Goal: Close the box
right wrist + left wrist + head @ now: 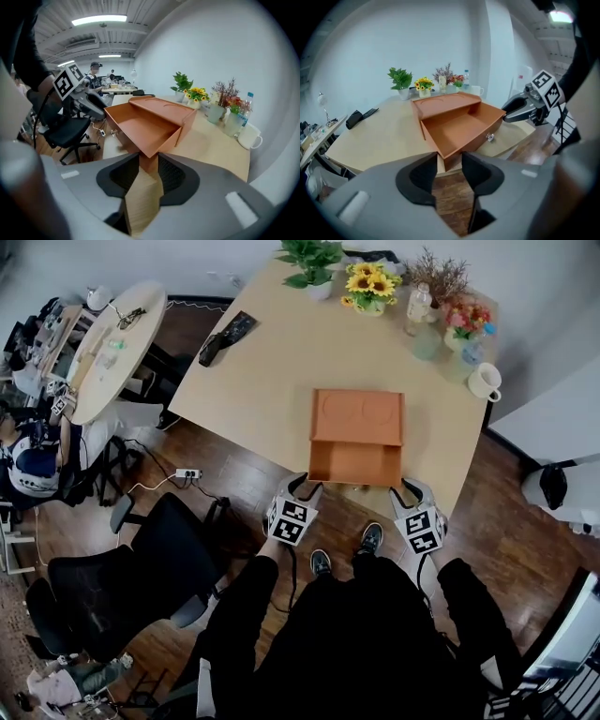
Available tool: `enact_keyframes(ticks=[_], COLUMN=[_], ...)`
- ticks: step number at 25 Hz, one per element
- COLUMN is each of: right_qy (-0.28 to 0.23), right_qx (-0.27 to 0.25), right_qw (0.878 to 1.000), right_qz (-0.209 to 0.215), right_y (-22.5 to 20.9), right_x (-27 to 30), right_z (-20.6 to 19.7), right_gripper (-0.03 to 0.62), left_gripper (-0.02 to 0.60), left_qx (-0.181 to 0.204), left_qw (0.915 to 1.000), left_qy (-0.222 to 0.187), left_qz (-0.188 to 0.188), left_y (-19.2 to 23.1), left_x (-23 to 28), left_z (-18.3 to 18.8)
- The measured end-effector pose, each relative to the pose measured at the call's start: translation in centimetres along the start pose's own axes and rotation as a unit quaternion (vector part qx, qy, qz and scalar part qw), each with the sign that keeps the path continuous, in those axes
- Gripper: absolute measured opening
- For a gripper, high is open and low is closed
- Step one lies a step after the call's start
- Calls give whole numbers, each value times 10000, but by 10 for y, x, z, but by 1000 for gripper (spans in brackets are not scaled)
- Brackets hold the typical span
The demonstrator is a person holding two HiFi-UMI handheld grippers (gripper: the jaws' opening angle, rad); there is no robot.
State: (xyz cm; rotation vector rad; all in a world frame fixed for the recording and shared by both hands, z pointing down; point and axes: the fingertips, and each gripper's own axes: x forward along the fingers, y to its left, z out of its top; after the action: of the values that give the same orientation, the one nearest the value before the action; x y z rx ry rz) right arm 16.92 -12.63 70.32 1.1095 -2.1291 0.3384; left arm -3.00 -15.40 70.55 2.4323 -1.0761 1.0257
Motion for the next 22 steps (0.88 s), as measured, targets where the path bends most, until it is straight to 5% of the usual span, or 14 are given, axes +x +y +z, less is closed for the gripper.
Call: enact_keyframes(ticks=[13, 15, 18, 20, 22], right_qy=[108, -14, -219, -17, 488], right_qx=[127, -559, -2298, -3259, -3850], right_qw=[9997, 9982, 9728, 9454, 9211], right_qz=[-155, -224, -195, 78, 324], right_y=[-37, -38, -25, -7, 4], right_x=[27, 16, 13, 29, 51], right_z=[34, 51, 87, 96, 89], right_gripper=[129, 230, 280, 315, 357], left_gripper=[143, 147, 149, 149, 149], left_qx=[-555, -1412, -2944, -3371, -3382], left_qw=[9979, 9888, 9527, 9371, 9355], left_qy=[-254, -467, -721, -729, -637], left_qz=[214, 132, -215, -542, -796], left_y=[40, 38, 21, -4, -30], left_x=[25, 14, -1, -5, -8], left_z=[37, 34, 31, 29, 29])
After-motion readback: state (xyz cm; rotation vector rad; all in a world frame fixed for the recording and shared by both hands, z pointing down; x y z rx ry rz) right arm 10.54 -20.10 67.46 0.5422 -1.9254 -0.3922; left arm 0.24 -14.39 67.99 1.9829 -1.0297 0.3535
